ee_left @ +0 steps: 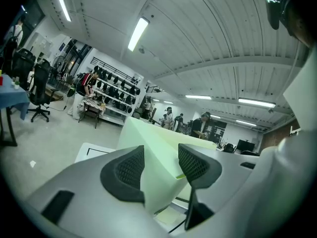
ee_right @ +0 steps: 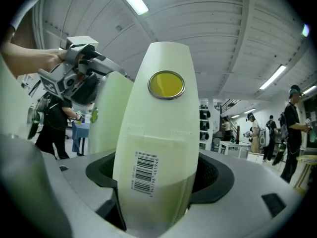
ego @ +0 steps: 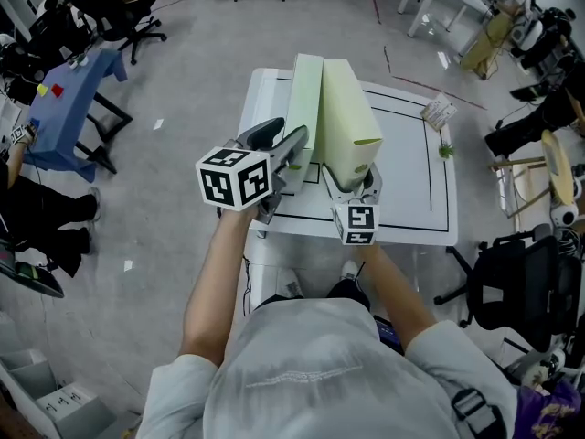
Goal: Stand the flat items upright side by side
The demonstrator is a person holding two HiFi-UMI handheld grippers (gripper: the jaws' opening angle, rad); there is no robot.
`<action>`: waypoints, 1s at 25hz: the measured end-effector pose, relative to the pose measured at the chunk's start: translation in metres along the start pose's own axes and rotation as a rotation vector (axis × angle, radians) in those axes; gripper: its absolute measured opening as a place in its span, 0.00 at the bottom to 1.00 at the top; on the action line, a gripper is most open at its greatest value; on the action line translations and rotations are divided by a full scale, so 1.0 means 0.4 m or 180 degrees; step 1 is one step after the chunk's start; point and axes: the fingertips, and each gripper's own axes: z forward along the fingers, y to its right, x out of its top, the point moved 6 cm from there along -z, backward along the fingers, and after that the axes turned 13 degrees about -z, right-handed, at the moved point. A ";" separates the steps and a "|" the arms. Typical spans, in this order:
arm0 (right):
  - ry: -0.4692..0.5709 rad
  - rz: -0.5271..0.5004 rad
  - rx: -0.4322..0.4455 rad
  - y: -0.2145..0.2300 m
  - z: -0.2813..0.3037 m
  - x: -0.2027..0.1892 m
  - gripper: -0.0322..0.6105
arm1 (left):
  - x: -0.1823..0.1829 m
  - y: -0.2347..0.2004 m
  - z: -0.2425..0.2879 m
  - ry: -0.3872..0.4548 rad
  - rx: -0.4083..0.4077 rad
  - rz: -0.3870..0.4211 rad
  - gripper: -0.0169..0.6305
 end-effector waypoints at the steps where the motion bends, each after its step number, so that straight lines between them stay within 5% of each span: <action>1: 0.0011 -0.0035 0.0130 -0.011 -0.001 -0.004 0.65 | 0.000 0.000 0.000 -0.0001 -0.0005 -0.0002 0.38; 9: -0.0018 -0.0172 0.0921 -0.076 0.008 -0.033 0.70 | 0.002 0.001 -0.006 -0.0001 -0.0018 -0.0033 0.38; 25: -0.0101 -0.0313 0.1157 -0.092 0.044 -0.028 0.71 | -0.001 -0.009 -0.005 0.0039 -0.0089 -0.0147 0.38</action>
